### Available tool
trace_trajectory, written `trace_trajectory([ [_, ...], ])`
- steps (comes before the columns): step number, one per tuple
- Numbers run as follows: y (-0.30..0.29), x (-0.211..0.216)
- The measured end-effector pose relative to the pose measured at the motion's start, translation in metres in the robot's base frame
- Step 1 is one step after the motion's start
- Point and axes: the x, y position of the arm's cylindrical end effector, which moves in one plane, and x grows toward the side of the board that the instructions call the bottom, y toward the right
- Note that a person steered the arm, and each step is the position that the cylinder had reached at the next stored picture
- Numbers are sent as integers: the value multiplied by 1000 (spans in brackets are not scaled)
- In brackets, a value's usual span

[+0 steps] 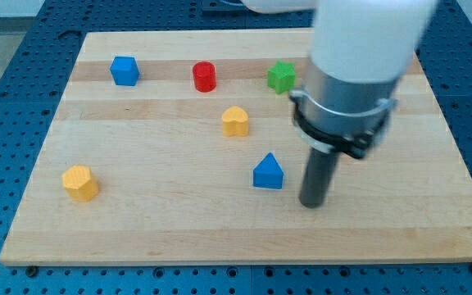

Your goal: Push blue triangle to the yellow heart

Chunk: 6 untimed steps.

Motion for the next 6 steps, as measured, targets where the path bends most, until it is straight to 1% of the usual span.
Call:
trace_trajectory([
  [1,-19,-49],
  [2,-32,-53],
  [3,-19,-8],
  [4,-12,21],
  [5,-24,29],
  [6,-48,6],
])
